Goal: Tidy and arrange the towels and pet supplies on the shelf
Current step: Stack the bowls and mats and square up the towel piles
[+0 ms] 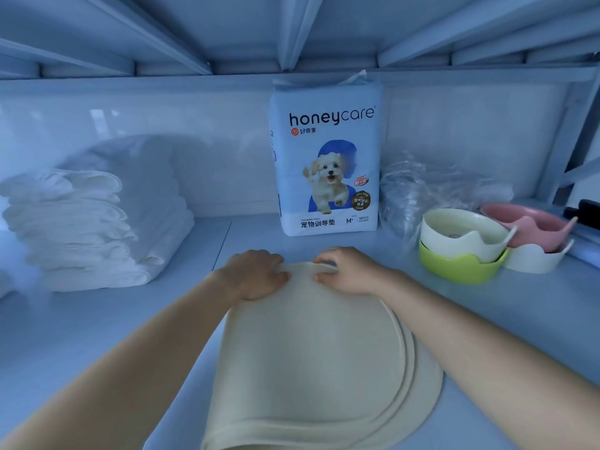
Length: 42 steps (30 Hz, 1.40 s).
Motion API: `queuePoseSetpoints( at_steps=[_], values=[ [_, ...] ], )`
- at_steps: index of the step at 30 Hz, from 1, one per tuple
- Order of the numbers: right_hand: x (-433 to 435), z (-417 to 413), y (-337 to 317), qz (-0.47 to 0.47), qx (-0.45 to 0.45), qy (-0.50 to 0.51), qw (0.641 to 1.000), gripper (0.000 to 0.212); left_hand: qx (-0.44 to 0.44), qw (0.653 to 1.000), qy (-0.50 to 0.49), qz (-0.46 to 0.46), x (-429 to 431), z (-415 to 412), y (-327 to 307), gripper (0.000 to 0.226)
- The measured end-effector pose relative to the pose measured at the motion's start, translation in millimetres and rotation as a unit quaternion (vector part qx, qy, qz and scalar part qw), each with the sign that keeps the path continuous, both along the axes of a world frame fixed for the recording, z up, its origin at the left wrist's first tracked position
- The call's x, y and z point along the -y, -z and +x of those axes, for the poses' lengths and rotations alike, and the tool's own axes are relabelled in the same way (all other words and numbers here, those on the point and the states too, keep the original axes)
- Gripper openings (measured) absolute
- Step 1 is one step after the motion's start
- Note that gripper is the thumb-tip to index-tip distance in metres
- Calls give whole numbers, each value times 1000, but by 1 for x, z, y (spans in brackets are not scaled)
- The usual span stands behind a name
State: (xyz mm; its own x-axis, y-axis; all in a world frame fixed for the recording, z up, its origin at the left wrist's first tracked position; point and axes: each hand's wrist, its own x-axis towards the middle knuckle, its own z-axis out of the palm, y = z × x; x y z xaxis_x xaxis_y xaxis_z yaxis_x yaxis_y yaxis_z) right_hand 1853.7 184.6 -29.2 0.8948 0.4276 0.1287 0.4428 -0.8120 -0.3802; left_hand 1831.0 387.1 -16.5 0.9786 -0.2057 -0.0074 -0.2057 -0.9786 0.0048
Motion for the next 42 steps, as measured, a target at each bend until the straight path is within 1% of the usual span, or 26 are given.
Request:
queuePoseSetpoints(
  at_steps=[4,7,10,13,19,23,27,32,34,36,39,42],
  values=[
    [0,7,-3,-3,-10,-2,1000,41,15,1000,10,10,-3,2,5,49],
    [-1,9,-6,-8,2,-14,1000,47,34,999,11,11,-3,1,5,50],
    [-2,9,-6,1,9,-23,1000,39,49,999,12,-7,-2,0,6,50],
    [-2,9,-4,13,3,-19,1000,38,61,998,15,-25,-3,-2,8,49],
    [0,10,-7,12,-15,-16,1000,38,39,997,22,-64,-5,-3,2,45],
    [0,8,-8,-2,-38,-18,999,34,28,997,26,-61,-6,-4,3,43],
    [1,8,-9,22,-56,-13,998,36,3,997,27,-77,-7,-4,-2,41],
    [2,4,-9,33,-59,-21,998,40,-16,997,16,-76,-5,-4,-1,45],
    [3,3,-8,44,-60,-21,997,38,-10,995,16,-98,-5,-4,-2,43],
    [4,1,-7,63,-60,-18,996,40,-8,995,23,-98,-8,-4,-5,39],
    [7,-1,-3,87,-53,-11,995,46,-29,995,40,-89,-12,-3,-12,37],
    [10,-1,-1,94,-49,-2,994,46,-38,992,56,-106,-16,-3,-15,32]
  ],
)
